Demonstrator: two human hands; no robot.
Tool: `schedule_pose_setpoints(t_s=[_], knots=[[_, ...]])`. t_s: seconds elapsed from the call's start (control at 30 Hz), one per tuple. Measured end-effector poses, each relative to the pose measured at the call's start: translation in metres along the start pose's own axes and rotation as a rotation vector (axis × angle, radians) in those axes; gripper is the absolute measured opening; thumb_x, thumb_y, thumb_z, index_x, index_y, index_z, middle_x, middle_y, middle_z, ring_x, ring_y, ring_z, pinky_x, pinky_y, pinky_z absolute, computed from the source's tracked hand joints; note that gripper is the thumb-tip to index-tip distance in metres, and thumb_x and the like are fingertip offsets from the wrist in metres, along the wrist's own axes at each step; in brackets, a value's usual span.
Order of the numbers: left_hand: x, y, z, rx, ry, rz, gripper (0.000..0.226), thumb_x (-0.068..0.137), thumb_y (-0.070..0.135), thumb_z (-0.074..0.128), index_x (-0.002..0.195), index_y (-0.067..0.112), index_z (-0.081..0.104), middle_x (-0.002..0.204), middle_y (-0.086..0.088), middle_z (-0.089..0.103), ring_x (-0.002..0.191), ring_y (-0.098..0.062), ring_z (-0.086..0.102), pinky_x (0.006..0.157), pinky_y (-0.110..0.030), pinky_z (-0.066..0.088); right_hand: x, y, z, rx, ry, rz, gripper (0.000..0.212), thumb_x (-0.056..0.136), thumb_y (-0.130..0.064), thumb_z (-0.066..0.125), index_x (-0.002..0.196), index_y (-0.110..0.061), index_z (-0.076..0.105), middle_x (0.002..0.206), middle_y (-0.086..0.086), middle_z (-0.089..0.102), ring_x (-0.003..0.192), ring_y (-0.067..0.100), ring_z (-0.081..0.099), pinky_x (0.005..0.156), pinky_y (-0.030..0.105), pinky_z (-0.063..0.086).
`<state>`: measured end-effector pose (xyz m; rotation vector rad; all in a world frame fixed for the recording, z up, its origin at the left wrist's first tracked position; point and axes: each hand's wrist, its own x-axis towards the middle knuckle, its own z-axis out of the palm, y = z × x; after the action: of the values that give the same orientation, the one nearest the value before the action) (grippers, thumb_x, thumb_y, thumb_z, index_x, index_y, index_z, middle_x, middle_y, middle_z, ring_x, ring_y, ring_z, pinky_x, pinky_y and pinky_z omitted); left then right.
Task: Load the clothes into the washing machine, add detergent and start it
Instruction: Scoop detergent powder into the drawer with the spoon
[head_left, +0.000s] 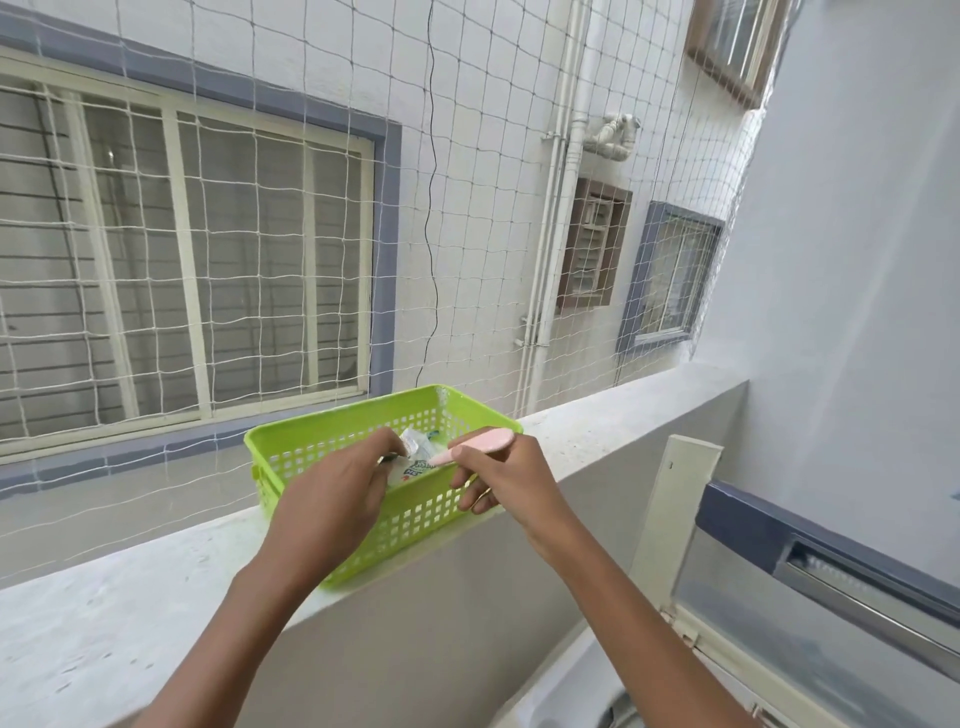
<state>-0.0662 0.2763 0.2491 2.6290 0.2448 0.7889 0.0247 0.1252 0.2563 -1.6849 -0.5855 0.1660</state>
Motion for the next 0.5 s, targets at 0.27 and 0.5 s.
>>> schedule_pose_setpoints(t_s=[0.27,0.5], knots=[[0.000,0.008,0.007,-0.073,0.139,0.027,0.020,0.087,0.030,0.057,0.107,0.030,0.055,0.106,0.012,0.066,0.103,-0.018,0.061,0.076,-0.032,0.043,-0.008,0.005,-0.016,0.009,-0.062,-0.003,0.014,0.083,-0.008,0.065,0.095,-0.015,0.061,0.068,0.003,0.063,0.043,0.013,0.056,0.044,0.021,0.046],[0.000,0.080,0.034,-0.359,0.261,0.499,0.019,0.086,0.025,0.047,0.092,0.018,0.064,0.101,0.007,0.067,0.096,-0.012,0.059,0.084,-0.031,0.044,-0.039,0.028,-0.086,-0.056,0.031,0.132,0.016,0.083,0.001,0.058,0.092,-0.010,0.063,0.069,0.006,0.063,0.047,0.016,0.060,0.048,0.021,0.046]])
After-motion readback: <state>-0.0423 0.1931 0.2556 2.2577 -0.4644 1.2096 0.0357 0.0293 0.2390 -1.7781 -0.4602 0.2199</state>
